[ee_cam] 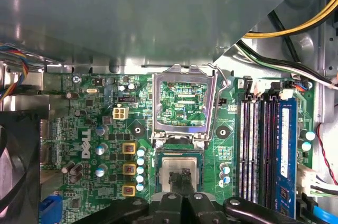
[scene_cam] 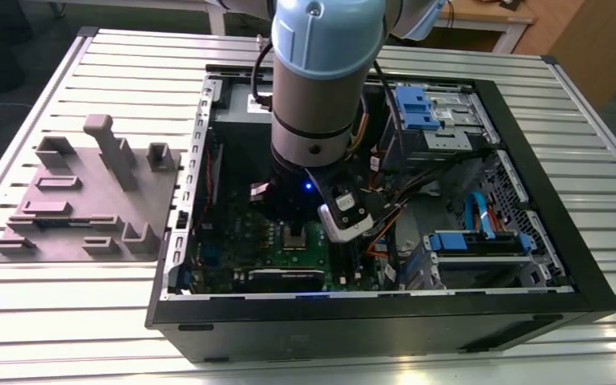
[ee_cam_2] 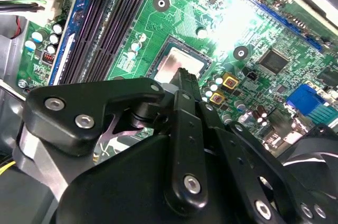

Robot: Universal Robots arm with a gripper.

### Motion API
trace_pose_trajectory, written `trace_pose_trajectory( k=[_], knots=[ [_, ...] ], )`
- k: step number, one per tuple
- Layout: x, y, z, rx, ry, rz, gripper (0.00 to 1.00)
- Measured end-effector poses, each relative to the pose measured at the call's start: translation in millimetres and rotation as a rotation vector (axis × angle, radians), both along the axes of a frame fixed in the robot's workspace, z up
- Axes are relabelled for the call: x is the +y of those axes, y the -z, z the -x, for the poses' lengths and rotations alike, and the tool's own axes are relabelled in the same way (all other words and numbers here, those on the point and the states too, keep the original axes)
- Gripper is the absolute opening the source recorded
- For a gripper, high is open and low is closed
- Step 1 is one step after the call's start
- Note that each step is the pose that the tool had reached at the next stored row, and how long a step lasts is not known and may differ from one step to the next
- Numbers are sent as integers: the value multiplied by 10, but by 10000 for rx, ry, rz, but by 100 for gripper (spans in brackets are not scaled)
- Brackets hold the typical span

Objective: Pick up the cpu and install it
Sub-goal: 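Place the cpu into insertion slot, then close the cpu cover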

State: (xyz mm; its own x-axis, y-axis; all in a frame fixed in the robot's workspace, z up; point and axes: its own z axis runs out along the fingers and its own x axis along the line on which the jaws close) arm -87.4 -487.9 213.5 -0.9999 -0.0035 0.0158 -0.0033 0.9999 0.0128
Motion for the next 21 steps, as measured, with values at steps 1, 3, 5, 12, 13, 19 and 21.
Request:
trace_pose_trajectory(
  k=[1,3,5,12,13,19,21],
  knots=[
    [0,0,0,0,1,0,11],
    [0,0,0,0,0,0,11],
    [0,0,0,8,0,0,11],
    [0,0,0,16,0,0,11],
    [0,0,0,16,0,0,11],
    [0,-43,0,17,0,-1,11],
    [0,-68,0,16,0,-2,11]
  ],
)
